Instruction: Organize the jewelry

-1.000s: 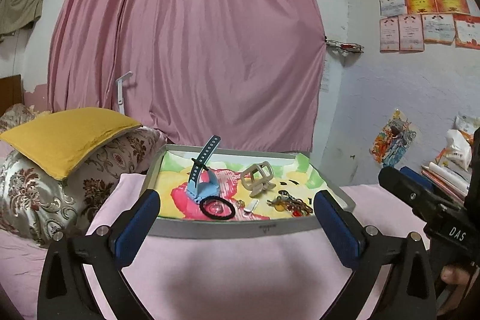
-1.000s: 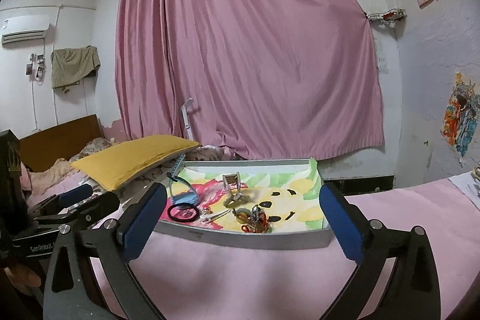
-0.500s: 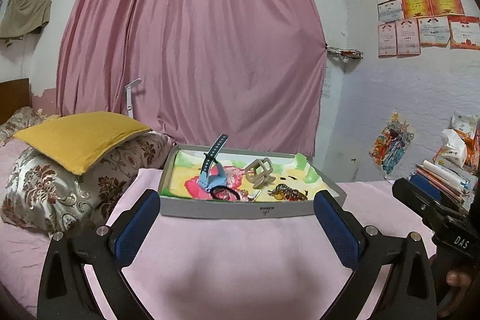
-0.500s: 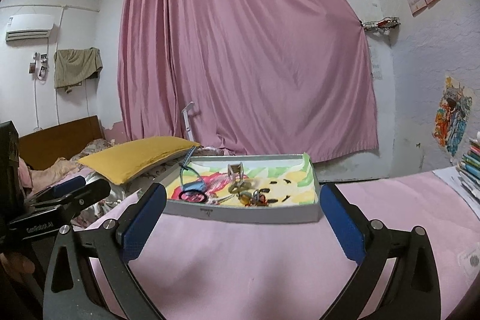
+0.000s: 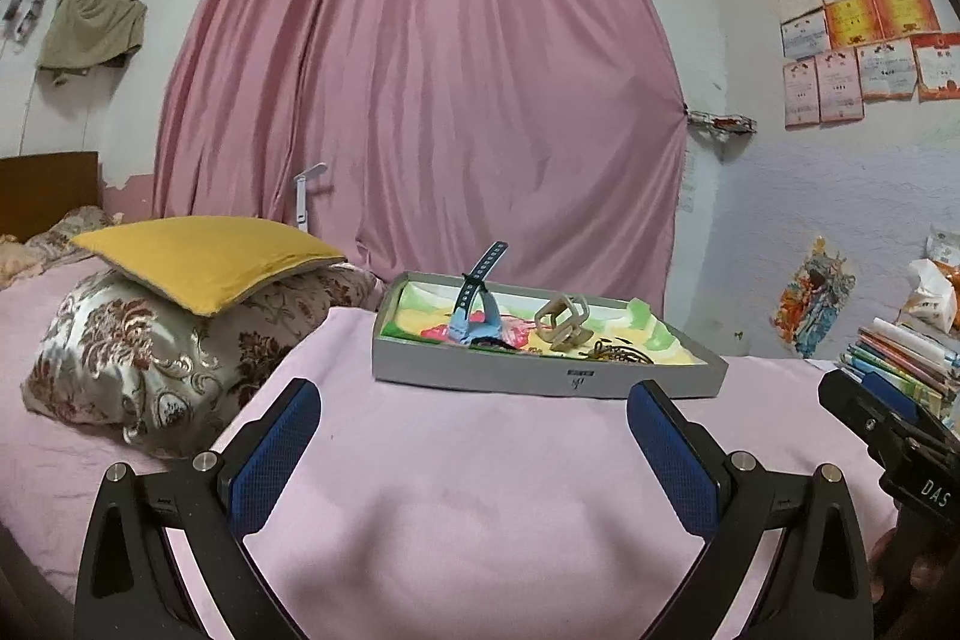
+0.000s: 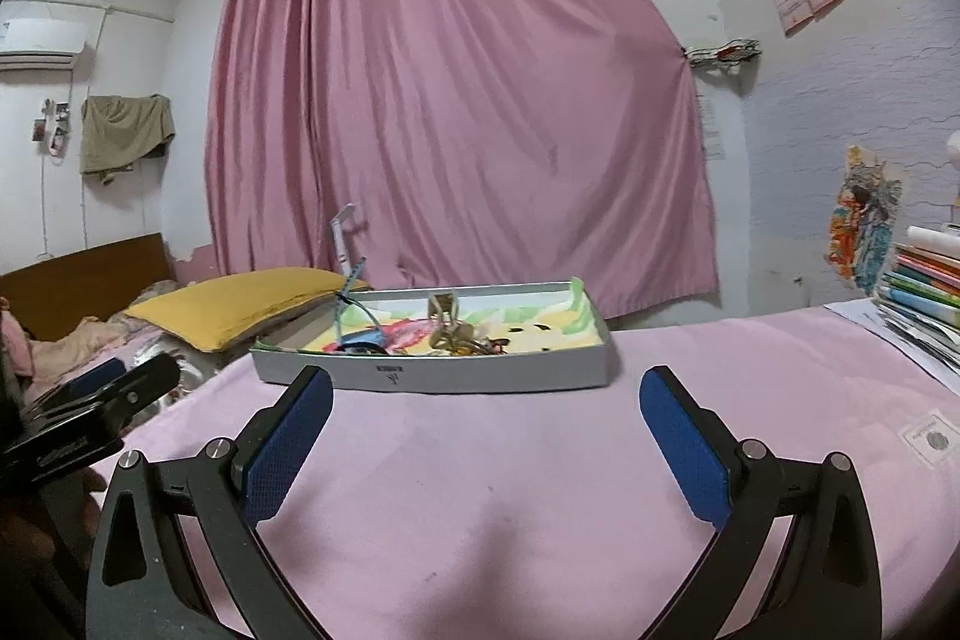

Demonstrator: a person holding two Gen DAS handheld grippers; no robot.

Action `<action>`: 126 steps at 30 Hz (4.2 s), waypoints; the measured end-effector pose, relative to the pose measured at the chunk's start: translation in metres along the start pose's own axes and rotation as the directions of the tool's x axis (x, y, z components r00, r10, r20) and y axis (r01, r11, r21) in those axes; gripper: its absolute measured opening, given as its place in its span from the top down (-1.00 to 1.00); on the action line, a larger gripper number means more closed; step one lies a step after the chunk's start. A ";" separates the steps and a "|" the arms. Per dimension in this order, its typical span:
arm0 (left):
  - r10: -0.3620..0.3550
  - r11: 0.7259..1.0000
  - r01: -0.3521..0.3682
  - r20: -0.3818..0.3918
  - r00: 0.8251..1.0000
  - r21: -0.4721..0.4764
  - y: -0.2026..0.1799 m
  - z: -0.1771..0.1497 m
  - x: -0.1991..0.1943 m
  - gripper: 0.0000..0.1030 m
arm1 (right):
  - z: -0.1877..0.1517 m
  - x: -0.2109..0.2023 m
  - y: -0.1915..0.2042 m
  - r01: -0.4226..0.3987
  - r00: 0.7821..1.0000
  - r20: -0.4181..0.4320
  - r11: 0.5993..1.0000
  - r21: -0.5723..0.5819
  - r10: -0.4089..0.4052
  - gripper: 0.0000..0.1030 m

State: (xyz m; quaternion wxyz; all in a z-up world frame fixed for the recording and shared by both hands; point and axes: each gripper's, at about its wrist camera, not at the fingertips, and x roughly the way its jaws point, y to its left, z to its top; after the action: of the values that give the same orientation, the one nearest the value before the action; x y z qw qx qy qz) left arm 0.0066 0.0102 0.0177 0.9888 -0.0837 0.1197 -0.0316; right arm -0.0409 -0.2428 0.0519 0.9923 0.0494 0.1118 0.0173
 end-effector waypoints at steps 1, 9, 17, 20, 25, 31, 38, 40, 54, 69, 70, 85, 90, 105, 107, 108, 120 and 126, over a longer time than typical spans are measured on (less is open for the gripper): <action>0.003 1.000 -0.003 0.000 1.000 -0.004 0.001 -0.003 -0.001 -0.99 | -0.002 -0.001 0.000 0.008 1.000 0.004 1.000 -0.005 -0.008 -0.95; -0.003 0.999 0.002 -0.023 1.000 -0.041 0.009 -0.011 0.008 -0.99 | -0.006 0.007 0.001 0.038 0.999 -0.018 0.999 -0.025 -0.039 -0.96; -0.012 0.999 0.010 -0.028 1.000 -0.046 0.008 -0.013 0.009 -0.99 | -0.008 0.014 0.004 0.014 0.998 -0.055 1.000 -0.027 -0.015 -0.95; -0.012 0.998 0.011 -0.033 0.999 -0.057 0.009 -0.013 0.009 -0.99 | -0.009 0.014 0.004 0.013 0.998 -0.055 1.000 -0.025 -0.015 -0.96; -0.010 0.999 0.008 -0.039 0.999 -0.048 0.007 -0.014 0.010 -0.99 | -0.010 0.013 0.004 0.012 0.998 -0.055 1.000 -0.015 -0.013 -0.96; -0.006 0.999 0.004 -0.043 0.999 -0.042 0.005 -0.014 0.010 -0.99 | -0.007 0.015 0.005 0.010 0.998 -0.058 1.000 -0.015 -0.011 -0.96; -0.003 0.999 0.001 -0.045 0.999 -0.042 0.005 -0.014 0.011 -0.99 | -0.007 0.017 0.005 0.007 0.998 -0.058 1.000 -0.005 -0.007 -0.96; -0.003 0.999 0.001 -0.046 0.999 -0.041 0.005 -0.014 0.011 -0.99 | -0.008 0.016 0.005 0.009 0.998 -0.057 1.000 -0.005 -0.009 -0.96; -0.002 0.999 0.000 -0.046 0.999 -0.041 0.005 -0.014 0.011 -0.99 | -0.008 0.017 0.005 0.009 0.998 -0.057 1.000 -0.006 -0.009 -0.96; -0.003 0.999 0.001 -0.048 0.999 -0.040 0.005 -0.014 0.011 -0.99 | -0.009 0.018 0.005 0.007 0.998 -0.058 1.000 -0.007 -0.007 -0.96; -0.002 0.999 0.000 -0.047 0.999 -0.040 0.005 -0.014 0.011 -0.99 | -0.009 0.018 0.005 0.007 0.998 -0.058 1.000 -0.007 -0.007 -0.96; -0.001 0.999 -0.001 -0.049 0.999 -0.039 0.005 -0.014 0.011 -0.99 | -0.009 0.018 0.006 0.007 0.998 -0.058 1.000 -0.006 -0.007 -0.96; -0.001 0.999 -0.001 -0.049 0.999 -0.039 0.005 -0.014 0.011 -0.99 | -0.009 0.018 0.006 0.007 0.998 -0.058 1.000 -0.006 -0.007 -0.96; -0.001 0.999 -0.001 -0.050 0.999 -0.038 0.005 -0.013 0.011 -0.99 | -0.009 0.017 0.006 0.007 0.998 -0.058 1.000 -0.006 -0.007 -0.96; -0.001 0.999 -0.001 -0.050 0.999 -0.038 0.005 -0.013 0.011 -0.99 | -0.009 0.017 0.006 0.006 0.998 -0.058 1.000 -0.006 -0.007 -0.96; -0.001 0.999 -0.001 -0.050 0.999 -0.038 0.005 -0.013 0.011 -0.99 | -0.009 0.017 0.006 0.006 0.998 -0.058 1.000 -0.006 -0.007 -0.96; 0.000 0.999 -0.002 -0.051 0.999 -0.038 0.006 -0.014 0.011 -0.99 | -0.009 0.017 0.006 0.007 0.998 -0.058 1.000 -0.006 -0.008 -0.96; -0.001 0.999 -0.001 -0.052 0.999 -0.037 0.005 -0.013 0.011 -0.99 | -0.009 0.017 0.006 0.007 0.998 -0.058 1.000 -0.006 -0.008 -0.96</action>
State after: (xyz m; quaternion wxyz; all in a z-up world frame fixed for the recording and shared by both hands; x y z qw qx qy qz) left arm 0.0144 0.0126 0.0013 0.9836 -0.1010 0.1461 -0.0316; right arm -0.0264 -0.2350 0.0401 0.9889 0.0457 0.1407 0.0153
